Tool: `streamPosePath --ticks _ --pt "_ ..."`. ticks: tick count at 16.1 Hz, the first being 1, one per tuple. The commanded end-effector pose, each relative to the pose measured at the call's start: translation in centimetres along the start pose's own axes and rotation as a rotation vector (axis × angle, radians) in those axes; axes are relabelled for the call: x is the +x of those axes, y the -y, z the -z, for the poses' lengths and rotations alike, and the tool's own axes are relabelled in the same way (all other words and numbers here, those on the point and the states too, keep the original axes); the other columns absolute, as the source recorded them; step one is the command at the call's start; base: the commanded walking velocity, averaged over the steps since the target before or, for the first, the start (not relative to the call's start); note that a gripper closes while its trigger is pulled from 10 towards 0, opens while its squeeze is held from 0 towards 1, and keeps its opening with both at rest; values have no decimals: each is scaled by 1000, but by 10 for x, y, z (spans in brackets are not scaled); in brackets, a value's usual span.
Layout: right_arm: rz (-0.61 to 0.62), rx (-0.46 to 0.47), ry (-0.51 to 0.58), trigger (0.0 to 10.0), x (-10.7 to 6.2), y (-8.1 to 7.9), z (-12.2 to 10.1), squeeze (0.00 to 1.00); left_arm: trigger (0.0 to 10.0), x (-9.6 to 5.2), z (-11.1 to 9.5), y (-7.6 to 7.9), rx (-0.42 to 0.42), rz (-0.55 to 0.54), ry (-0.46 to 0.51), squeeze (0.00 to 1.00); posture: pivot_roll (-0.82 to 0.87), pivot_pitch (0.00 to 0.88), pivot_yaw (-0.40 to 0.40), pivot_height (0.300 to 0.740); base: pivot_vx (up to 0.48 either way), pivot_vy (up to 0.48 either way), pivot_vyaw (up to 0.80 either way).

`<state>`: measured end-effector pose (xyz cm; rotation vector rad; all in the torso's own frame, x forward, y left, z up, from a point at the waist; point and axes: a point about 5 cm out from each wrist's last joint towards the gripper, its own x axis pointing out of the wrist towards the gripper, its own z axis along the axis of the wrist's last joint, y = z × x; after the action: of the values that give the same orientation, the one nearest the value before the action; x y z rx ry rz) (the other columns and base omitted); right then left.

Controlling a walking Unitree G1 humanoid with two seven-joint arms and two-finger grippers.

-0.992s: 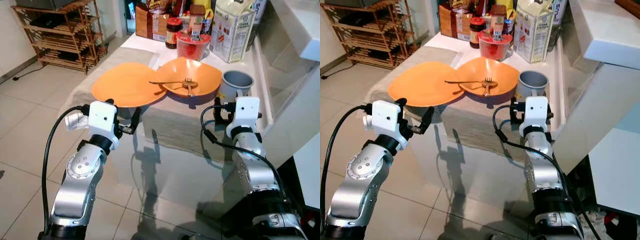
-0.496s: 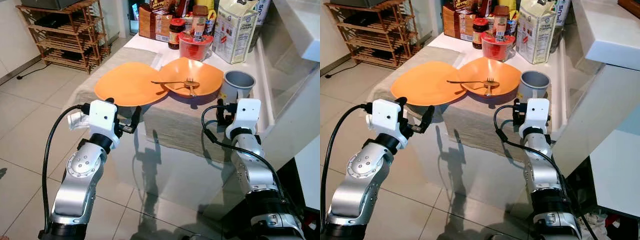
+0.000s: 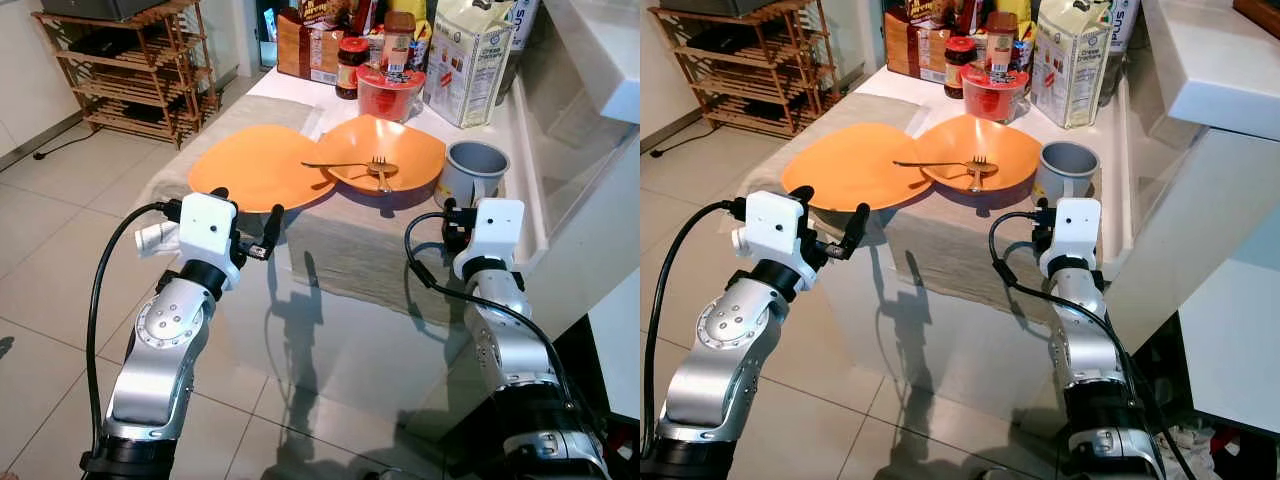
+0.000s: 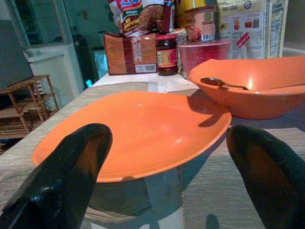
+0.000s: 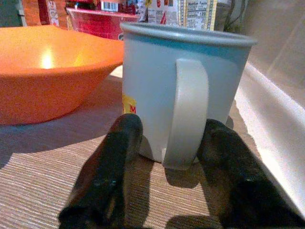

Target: Setting the table

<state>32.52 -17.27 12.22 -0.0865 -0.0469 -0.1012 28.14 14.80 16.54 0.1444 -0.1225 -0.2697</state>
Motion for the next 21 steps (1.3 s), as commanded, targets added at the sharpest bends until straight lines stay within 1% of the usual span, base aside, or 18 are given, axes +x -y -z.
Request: streamPosePath --ticks 1,6,13,16,17,18,19,21 --pt "3 -14 29 0 -1 3 -5 125 10000 4 -2 2 7 13 4 0 11 0 -16 740 0 0 0" --pt "8 -22 34 0 -8 6 -3 129 10000 7 -1 2 2 16 -9 0 2 0 -9 740 0 0 0" --pt "12 -25 50 0 -10 7 -6 133 10000 10 -1 3 4 24 -2 0 -3 0 -5 740 0 0 0" --pt "-17 -73 116 0 -11 3 -16 133 10000 10 -1 2 12 20 -5 0 -3 0 -2 740 0 0 0" --pt "-36 -84 152 0 -10 0 -23 137 10000 11 0 0 33 -1 -14 0 -2 0 1 740 0 0 0" --pt "-42 -91 168 0 -10 -1 -26 133 10000 11 0 -1 34 -9 -18 0 -2 0 1 740 0 0 0" --pt "-57 -97 204 0 -10 -2 -32 133 10000 12 0 -1 63 -21 -18 0 -1 1 -3 740 0 0 0" --pt "-63 -122 263 0 -17 0 -42 133 10000 16 0 -5 57 -49 -16 0 -2 1 -5 740 0 0 0"
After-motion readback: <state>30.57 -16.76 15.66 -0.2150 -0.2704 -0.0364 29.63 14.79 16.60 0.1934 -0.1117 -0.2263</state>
